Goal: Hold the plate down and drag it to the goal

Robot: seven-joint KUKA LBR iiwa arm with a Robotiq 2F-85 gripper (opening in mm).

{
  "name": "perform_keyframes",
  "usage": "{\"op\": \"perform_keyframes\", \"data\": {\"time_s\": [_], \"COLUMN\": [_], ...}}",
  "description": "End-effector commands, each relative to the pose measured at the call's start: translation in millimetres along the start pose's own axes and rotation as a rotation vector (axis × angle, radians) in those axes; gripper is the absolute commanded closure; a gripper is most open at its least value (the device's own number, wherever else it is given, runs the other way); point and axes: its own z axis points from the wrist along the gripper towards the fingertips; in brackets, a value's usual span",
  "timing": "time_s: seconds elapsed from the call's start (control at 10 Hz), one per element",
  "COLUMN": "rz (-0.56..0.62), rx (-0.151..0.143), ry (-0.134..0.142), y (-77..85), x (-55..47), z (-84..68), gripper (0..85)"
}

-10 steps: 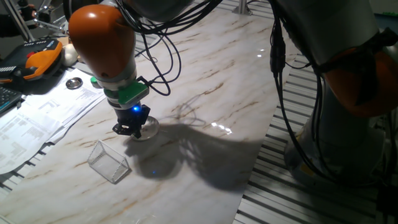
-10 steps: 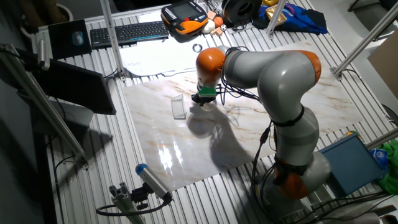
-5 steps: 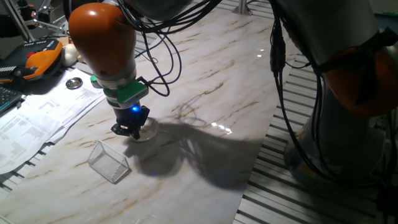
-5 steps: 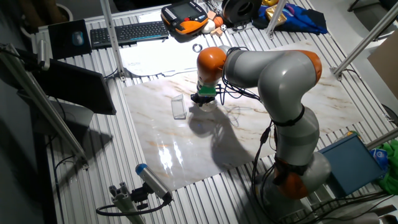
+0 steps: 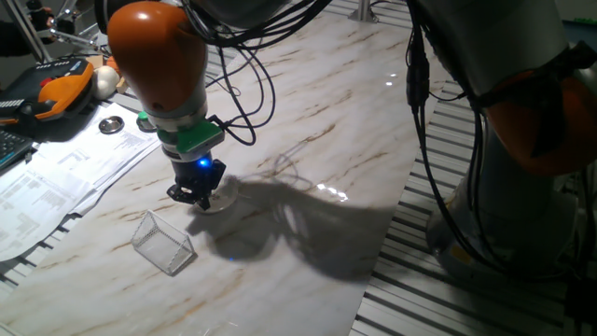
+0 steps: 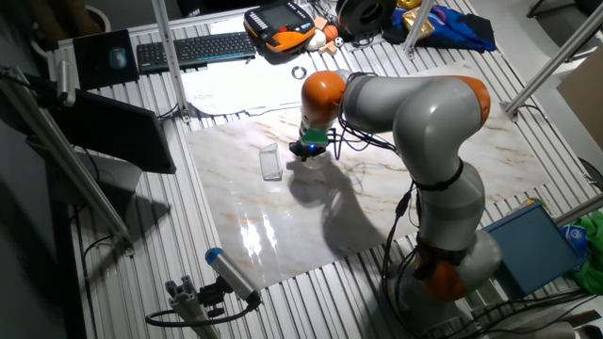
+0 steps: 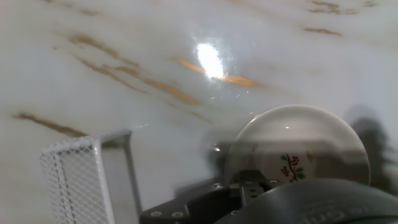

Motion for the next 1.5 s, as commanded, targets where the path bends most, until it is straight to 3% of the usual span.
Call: {"op": "perform_keyframes", "data": {"time_s": [0.0, 0.2, 0.5, 0.7, 1.0, 1.2, 1.4], "rz": [0.002, -0.003, -0.031, -0.088, -0.185, -0.243, -0.272], "rx": [-0.006, 0.014, 0.011, 0.122, 0.121, 0.137, 0.132], "ry": [0.000, 0.005, 0.017, -0.022, 0.005, 0.002, 0.007], "y": [0.7, 3.3, 3.4, 3.4, 3.4, 3.4, 3.4], "x": [1.5, 4.8, 4.2, 4.2, 4.2, 4.2, 4.2], "z": [-0.1, -6.5, -7.1, -7.1, -7.1, -7.1, -7.1], "gripper": [85.0, 85.0, 85.0, 85.0, 85.0, 85.0, 85.0]}}
